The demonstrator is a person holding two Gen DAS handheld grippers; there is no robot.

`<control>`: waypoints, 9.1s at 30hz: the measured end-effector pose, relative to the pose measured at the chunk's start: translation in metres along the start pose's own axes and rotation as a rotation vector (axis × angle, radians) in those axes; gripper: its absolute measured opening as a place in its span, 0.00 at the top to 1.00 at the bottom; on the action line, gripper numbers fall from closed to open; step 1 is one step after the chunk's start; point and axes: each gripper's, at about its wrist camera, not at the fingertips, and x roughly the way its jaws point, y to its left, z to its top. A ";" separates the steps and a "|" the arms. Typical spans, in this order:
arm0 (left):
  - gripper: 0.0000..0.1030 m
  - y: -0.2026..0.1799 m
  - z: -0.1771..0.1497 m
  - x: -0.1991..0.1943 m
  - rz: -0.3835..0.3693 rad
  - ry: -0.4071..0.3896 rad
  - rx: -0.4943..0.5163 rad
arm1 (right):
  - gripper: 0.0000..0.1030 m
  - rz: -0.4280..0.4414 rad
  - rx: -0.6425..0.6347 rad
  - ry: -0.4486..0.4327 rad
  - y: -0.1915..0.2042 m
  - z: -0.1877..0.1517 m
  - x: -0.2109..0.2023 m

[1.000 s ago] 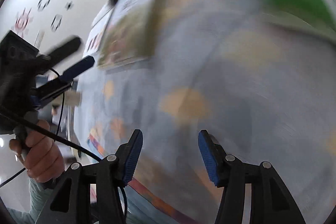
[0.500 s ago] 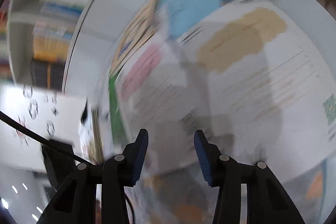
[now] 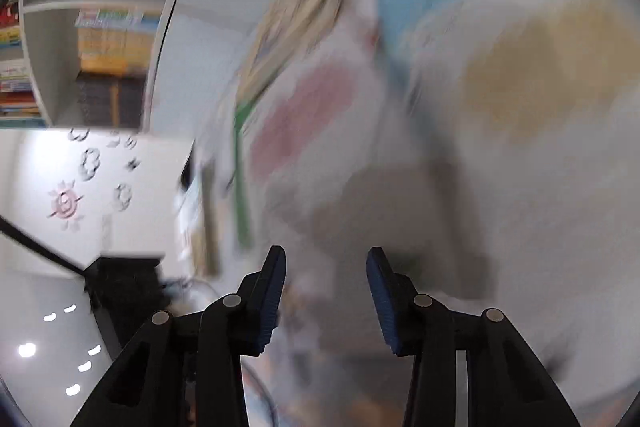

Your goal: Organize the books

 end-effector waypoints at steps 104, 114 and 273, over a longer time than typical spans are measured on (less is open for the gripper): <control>0.88 0.164 -0.062 -0.105 -0.037 -0.103 -0.125 | 0.56 -0.237 -0.242 0.023 0.116 -0.142 0.115; 0.89 0.176 -0.044 -0.120 -0.376 -0.124 -0.308 | 0.53 0.062 0.039 0.059 0.075 -0.121 0.095; 0.66 0.075 -0.069 -0.036 0.064 -0.097 -0.193 | 0.53 -0.432 -0.458 0.141 0.065 -0.091 0.040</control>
